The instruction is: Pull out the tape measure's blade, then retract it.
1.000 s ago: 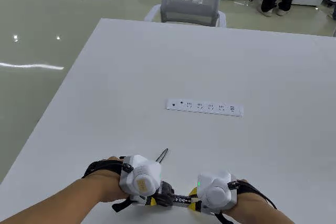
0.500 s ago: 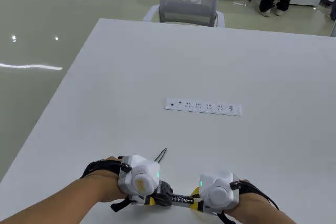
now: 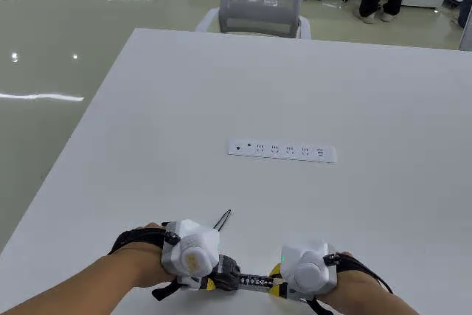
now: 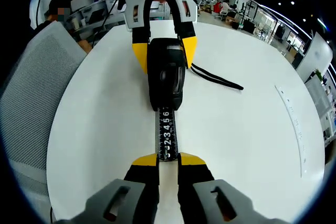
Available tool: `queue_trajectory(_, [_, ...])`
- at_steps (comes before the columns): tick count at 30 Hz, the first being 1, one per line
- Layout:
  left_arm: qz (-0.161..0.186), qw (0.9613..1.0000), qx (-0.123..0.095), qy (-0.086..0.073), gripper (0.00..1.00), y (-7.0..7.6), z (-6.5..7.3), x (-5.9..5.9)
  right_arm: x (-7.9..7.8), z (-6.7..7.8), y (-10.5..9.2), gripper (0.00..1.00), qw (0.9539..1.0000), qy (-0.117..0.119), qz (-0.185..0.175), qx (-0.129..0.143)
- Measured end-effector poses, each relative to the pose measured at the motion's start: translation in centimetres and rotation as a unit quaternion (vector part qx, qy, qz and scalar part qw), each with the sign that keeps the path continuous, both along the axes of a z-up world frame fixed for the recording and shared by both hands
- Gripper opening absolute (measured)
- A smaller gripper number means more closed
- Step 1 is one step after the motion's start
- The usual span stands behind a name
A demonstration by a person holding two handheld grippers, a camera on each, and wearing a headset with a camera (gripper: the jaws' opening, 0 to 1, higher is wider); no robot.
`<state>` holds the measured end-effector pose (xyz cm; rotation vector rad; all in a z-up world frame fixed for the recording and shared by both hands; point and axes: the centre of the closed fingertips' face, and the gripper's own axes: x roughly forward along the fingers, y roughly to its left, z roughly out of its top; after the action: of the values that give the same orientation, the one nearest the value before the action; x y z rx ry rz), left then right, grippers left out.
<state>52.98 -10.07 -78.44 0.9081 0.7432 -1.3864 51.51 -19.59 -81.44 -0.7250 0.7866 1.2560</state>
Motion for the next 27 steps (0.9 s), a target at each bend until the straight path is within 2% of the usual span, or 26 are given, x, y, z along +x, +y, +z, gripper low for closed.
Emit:
queue_trajectory(11, [-0.002,1.0,-0.001,0.0,0.29,0.0,0.0,0.0,-0.1,0.0,-1.0,0.1,0.9999,0.005,-0.012,-0.004])
queue_trajectory(27, [-0.002,1.0,-0.001,0.001,0.29,0.0,0.1,0.0,-0.3,0.0,-2.2,0.1,0.9999,0.0,-0.009,-0.008])
